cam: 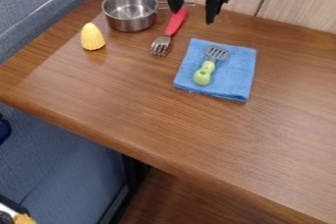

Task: Move the red fork to the lower left side of the table

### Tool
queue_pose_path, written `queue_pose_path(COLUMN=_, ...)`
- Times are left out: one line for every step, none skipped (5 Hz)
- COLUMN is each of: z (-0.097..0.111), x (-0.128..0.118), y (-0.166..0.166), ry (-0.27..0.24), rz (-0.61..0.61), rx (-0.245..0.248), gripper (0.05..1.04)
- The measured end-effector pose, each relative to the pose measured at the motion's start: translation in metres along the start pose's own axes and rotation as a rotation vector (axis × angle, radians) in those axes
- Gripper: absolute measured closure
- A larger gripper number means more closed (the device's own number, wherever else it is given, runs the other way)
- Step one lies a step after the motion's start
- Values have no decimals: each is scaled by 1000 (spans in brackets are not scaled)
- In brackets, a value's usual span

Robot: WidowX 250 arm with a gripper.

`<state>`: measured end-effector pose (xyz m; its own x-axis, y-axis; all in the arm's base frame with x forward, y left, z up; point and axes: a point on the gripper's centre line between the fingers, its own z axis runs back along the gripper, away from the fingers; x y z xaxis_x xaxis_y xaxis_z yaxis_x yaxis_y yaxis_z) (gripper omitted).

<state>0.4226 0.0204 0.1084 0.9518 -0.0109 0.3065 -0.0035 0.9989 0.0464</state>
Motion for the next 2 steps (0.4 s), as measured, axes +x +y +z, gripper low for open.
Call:
queue_pose_path(z=-17, x=5, y=18, ry=37, rz=46, rx=24, gripper=83)
queue_pose_path(z=-32, x=6, y=39, ry=64, rz=94, rx=34, gripper=83)
